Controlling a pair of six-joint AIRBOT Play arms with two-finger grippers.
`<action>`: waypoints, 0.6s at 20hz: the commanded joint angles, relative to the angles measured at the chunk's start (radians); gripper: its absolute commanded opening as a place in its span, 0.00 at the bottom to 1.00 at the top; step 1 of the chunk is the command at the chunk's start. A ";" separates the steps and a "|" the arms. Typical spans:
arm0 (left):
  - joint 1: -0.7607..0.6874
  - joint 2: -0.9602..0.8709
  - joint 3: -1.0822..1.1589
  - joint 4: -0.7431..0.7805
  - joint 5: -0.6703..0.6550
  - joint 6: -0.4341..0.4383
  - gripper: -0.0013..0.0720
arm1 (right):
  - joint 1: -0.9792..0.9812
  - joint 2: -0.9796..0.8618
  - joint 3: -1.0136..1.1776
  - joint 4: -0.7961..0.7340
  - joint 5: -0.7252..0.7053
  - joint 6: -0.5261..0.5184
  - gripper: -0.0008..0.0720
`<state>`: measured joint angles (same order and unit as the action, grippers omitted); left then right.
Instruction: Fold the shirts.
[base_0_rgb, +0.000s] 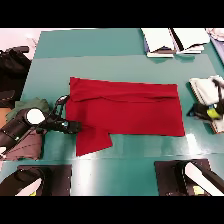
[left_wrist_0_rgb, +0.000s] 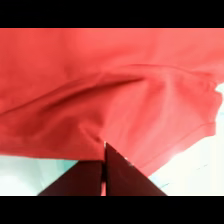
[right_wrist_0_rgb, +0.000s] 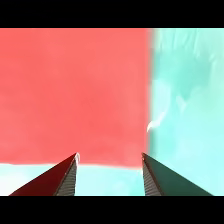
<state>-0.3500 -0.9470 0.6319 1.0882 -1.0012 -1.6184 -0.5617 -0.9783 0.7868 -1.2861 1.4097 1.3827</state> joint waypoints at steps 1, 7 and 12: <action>-0.001 0.001 0.023 0.012 -0.003 0.004 0.05 | -0.209 -0.006 -0.195 0.031 -0.024 -0.034 0.78; -0.001 0.001 0.023 0.012 -0.005 0.004 0.05 | -0.176 -0.138 -0.262 0.246 -0.113 -0.121 0.68; -0.001 0.002 0.044 0.085 -0.097 0.002 0.05 | 0.029 -0.110 -0.240 0.217 -0.160 -0.121 0.04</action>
<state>-0.3511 -0.9470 0.6605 1.1194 -1.0279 -1.6150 -0.6258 -1.1030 0.5365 -1.0733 1.2819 1.2701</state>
